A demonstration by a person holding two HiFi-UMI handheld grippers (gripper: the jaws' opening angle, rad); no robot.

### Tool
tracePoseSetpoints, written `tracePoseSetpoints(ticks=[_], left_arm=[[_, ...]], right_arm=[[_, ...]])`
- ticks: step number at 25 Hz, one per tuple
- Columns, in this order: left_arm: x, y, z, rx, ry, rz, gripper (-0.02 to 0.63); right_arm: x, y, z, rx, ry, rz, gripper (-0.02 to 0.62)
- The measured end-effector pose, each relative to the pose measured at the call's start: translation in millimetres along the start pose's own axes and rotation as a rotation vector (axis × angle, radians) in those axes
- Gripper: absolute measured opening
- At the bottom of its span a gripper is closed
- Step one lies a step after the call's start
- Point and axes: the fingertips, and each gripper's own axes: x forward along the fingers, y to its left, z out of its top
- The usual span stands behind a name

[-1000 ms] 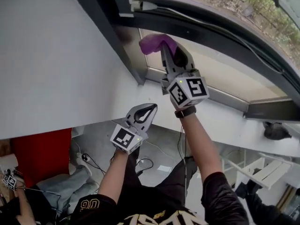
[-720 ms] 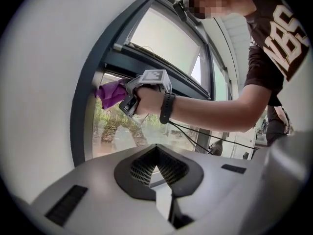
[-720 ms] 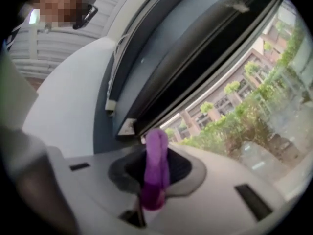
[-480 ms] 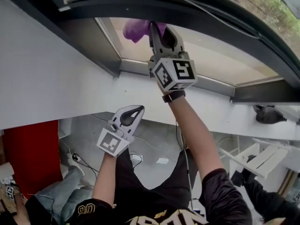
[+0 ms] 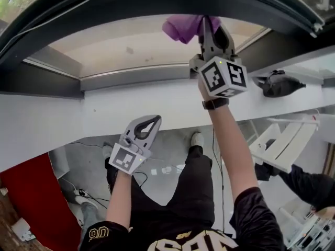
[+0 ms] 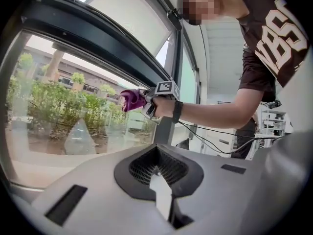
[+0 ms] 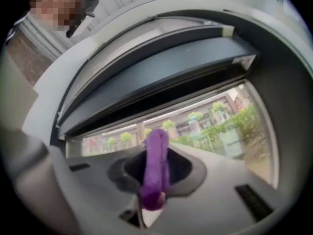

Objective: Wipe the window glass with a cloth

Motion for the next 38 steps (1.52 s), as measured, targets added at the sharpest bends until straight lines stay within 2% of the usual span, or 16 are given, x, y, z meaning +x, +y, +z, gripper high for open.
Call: tracePoseSetpoints(ticks=[3,6,8,9,10,12,15,17,20,23,25,27,29,32,34,38], left_arm=[[33,-22,7,0.008,-0.008,-0.079,0.009],[48,-31,14,0.031,-0.014,-0.103,0.009],[47,-26,17,0.049,-0.011,-0.09,0.009],[42,-20,18,0.046,-0.016,-0.077,0.009],[34,-12,19,0.039,-0.02,-0.061,0.009],[12,6,15,0.054,-0.011,-0.017,0.009],[-31,37,5,0.134,0.036,0.061,0.009],[-67,66,3,0.149,0.042,0.123,0.009],[-128,108,6,0.131,0.019,0.211,0.009],[-180,133,3,0.08,0.013,0.226,0.009],[-208,146,0,0.065,0.021,0.234,0.009],[-229,156,-5,0.061,0.034,0.245,0.009],[-237,161,-5,0.064,0.033,0.243,0.009],[-242,164,3,0.061,0.009,0.241,0.009],[-239,161,3,0.06,0.001,0.248,0.009],[-207,149,11,0.084,-0.041,0.282,0.009]], right_arm=[[-20,-76,26,-0.039,-0.01,-0.174,0.073],[-41,-137,35,0.019,-0.006,-0.365,0.073],[-50,-158,37,0.063,-0.005,-0.442,0.072],[-50,-157,37,0.068,-0.002,-0.447,0.072],[-48,-146,35,0.062,0.005,-0.428,0.072],[-38,-99,19,0.052,0.041,-0.337,0.072],[-15,10,-22,0.096,0.118,-0.147,0.072],[8,98,-54,0.127,0.164,-0.008,0.074],[36,233,-106,0.158,0.228,0.215,0.072],[51,356,-151,0.141,0.29,0.44,0.072],[67,425,-168,0.102,0.286,0.543,0.072],[87,476,-175,0.081,0.252,0.593,0.072],[110,507,-178,0.077,0.226,0.601,0.072],[131,519,-177,0.086,0.217,0.566,0.072],[132,504,-173,0.103,0.217,0.531,0.072],[116,441,-159,0.101,0.209,0.485,0.072]])
